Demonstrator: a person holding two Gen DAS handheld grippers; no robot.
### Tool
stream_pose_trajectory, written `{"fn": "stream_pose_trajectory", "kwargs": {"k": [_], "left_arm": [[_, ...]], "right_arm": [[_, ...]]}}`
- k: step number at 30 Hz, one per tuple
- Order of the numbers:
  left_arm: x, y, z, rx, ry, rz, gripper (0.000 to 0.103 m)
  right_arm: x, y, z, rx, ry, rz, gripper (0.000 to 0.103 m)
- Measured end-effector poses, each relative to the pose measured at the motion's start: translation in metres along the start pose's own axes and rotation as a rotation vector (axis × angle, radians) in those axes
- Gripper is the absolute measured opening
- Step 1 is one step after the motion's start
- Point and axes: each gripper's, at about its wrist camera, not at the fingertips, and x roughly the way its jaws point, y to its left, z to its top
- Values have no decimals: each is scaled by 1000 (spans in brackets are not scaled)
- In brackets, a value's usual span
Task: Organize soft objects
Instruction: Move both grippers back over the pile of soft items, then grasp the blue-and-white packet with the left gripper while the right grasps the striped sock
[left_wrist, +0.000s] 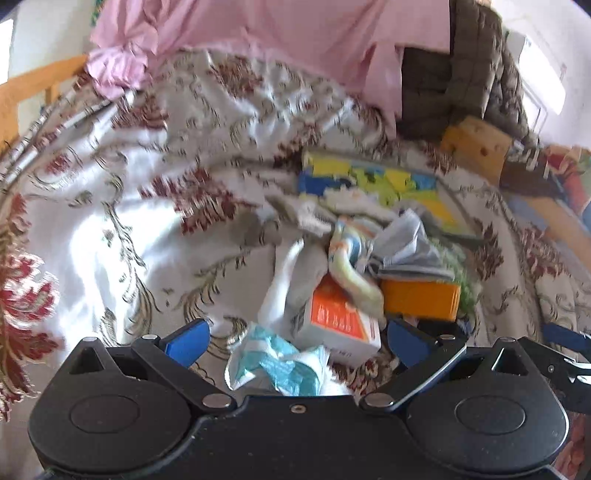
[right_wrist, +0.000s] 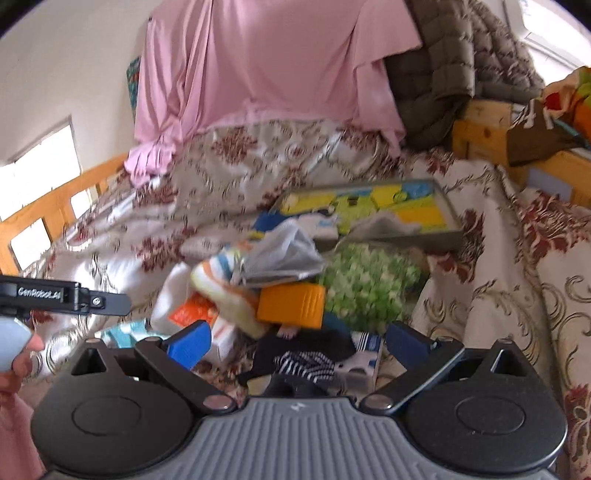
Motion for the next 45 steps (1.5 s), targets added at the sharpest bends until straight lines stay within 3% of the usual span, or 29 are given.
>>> {"fn": "stream_pose_trajectory", "kwargs": {"k": [14, 20, 26, 33, 36, 38, 45], "left_arm": [[59, -5, -4, 138, 255, -69, 100], [70, 1, -5, 108, 293, -59, 98], [72, 3, -2, 75, 279, -48, 98], [80, 11, -3, 29, 306, -42, 89], [80, 11, -4, 27, 305, -53, 83], [80, 9, -6, 32, 314, -75, 76], [77, -3, -14, 95, 314, -110, 72]], "right_arm": [[51, 18, -10, -89, 170, 5, 100], [66, 15, -13, -55, 230, 2, 92], [76, 11, -16, -11, 274, -4, 84], [78, 6, -17, 26, 286, -17, 76], [79, 5, -17, 30, 295, -16, 69], [79, 6, -18, 25, 299, -17, 58], [77, 10, -18, -3, 291, -15, 36]]}}
